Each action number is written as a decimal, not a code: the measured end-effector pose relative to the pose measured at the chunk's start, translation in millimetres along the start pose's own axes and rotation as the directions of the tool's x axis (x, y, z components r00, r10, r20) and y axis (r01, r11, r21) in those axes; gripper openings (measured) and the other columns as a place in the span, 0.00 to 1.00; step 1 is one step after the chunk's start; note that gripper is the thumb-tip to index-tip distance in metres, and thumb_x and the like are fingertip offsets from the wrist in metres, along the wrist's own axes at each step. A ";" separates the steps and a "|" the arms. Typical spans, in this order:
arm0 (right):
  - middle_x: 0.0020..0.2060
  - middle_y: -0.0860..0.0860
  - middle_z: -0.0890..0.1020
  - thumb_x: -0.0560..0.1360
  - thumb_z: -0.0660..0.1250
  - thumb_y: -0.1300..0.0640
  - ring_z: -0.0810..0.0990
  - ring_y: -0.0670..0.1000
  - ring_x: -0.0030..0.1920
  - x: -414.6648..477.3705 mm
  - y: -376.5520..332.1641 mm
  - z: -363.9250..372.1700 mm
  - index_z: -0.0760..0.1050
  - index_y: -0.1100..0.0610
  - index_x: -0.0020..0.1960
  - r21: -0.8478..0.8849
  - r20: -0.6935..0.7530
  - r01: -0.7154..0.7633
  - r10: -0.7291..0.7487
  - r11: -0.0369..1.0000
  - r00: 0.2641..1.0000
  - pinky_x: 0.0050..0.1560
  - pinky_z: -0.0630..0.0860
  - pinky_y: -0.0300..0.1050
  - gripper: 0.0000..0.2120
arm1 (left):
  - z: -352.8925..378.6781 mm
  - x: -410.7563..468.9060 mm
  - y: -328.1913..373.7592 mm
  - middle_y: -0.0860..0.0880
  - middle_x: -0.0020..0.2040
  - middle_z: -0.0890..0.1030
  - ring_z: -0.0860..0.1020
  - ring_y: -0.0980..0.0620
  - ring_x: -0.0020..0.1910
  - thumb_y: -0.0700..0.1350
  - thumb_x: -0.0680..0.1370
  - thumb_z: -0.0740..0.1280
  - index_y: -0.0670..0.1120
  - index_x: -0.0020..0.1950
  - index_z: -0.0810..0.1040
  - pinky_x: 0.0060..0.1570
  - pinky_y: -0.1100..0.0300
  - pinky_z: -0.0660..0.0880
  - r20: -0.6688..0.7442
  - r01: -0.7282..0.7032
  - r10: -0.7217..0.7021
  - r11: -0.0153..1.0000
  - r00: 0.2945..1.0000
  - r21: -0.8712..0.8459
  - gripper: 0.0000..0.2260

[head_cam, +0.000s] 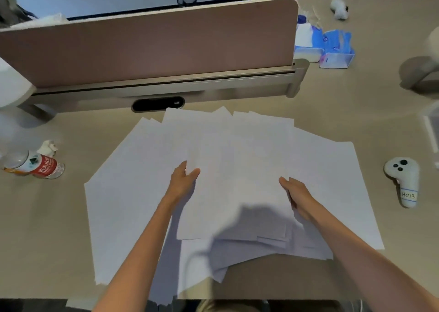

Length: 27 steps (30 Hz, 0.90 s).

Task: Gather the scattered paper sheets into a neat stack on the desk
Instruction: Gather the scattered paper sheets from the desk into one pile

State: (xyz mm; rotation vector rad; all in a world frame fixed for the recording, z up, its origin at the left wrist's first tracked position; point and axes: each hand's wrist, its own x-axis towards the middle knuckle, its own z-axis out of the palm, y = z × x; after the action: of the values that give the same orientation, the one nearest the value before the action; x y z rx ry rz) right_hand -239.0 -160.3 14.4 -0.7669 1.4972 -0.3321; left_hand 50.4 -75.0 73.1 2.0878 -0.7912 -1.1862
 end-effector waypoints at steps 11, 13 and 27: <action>0.73 0.50 0.66 0.74 0.69 0.43 0.65 0.52 0.72 9.8 3.6 -2.6 0.44 0.57 0.79 0.091 0.133 -0.007 -0.005 0.996 0.991 0.69 0.62 0.48 0.47 | 73.9 26.4 -14.5 0.43 0.74 0.64 0.65 0.46 0.71 0.35 0.81 0.56 0.40 0.76 0.58 0.65 0.63 0.61 -0.099 -0.082 0.084 0.996 0.992 0.019 0.22; 0.76 0.49 0.59 0.71 0.73 0.44 0.58 0.52 0.76 11.1 5.3 -1.4 0.47 0.57 0.78 0.088 0.120 0.004 -0.015 0.996 0.993 0.73 0.57 0.50 0.48 | 82.9 28.3 -16.0 0.42 0.73 0.61 0.64 0.46 0.71 0.37 0.82 0.56 0.40 0.76 0.58 0.67 0.61 0.60 -0.078 -0.094 0.097 0.995 0.992 0.044 0.22; 0.55 0.55 0.81 0.73 0.71 0.64 0.79 0.52 0.53 -19.6 -3.5 18.1 0.74 0.63 0.64 0.083 -0.002 0.117 -0.118 0.990 0.993 0.55 0.71 0.43 0.20 | 12.4 30.9 -58.8 0.38 0.63 0.73 0.76 0.50 0.55 0.35 0.77 0.63 0.39 0.63 0.74 0.57 0.52 0.76 -0.068 -0.216 0.222 0.973 0.973 0.085 0.15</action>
State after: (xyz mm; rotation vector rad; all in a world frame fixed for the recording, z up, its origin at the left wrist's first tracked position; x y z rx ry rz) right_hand -222.3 -145.9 29.7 -0.7904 1.4296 -0.4788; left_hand 64.2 -62.8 8.1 2.0329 -1.0168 -0.9645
